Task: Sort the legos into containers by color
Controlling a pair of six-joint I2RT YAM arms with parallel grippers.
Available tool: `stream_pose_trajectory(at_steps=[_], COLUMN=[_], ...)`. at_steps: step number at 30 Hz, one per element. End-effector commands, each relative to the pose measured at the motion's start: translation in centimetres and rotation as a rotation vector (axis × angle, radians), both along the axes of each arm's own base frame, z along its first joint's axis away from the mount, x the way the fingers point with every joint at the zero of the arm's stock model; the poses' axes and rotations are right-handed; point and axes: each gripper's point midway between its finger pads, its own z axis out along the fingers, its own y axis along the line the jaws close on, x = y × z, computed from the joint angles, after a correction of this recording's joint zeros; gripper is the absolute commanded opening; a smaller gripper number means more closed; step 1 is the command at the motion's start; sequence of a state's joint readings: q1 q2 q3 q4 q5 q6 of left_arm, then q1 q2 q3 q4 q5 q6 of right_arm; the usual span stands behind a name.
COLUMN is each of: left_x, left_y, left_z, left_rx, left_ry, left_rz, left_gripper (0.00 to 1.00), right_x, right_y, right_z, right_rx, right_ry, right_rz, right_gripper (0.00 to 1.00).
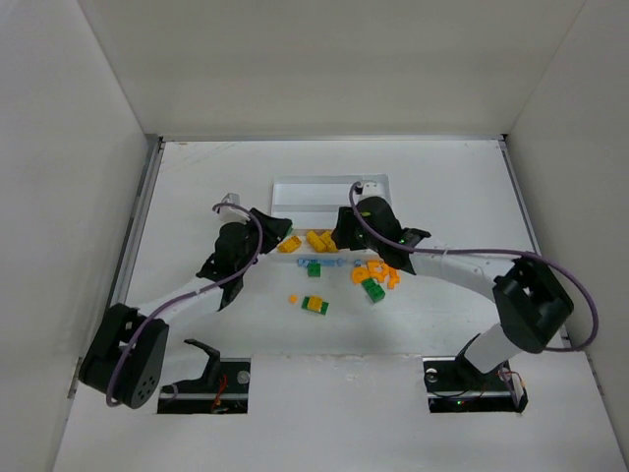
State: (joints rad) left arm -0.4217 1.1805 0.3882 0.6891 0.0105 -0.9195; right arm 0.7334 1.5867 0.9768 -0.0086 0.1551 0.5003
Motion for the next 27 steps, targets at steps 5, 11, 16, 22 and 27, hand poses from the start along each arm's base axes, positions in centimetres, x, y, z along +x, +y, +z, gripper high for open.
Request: stream_pose_trajectory(at_steps=[5,11,16,22,27], left_x=[4.2,7.1,9.1,10.3,10.6], left_y=[0.1,0.4,-0.2,-0.4,-0.4], left_z=[-0.7,-2.1,-3.8,-5.7,-5.8], left_rx=[0.250,0.424,0.482,0.521,0.526], left_ry=[0.032,0.059,0.095,0.136,0.137], left_rz=[0.060,0.100,0.097,0.100,0.115], left_gripper=[0.20,0.21,0.21,0.21,0.27], right_x=[-0.3,-1.4,-3.0,-3.6,-4.0], right_y=[-1.8,-1.3,0.5,0.8,1.2], right_z=[6.3,6.9,7.7,8.1,7.9], right_rx=[0.139,0.179,0.192,0.196,0.189], right_ry=[-0.204,-0.228,-0.233,-0.242,-0.235], right_rz=[-0.062,-0.027,0.082,0.112,0.140], right_gripper=[0.32,0.34,0.38,0.39,0.52])
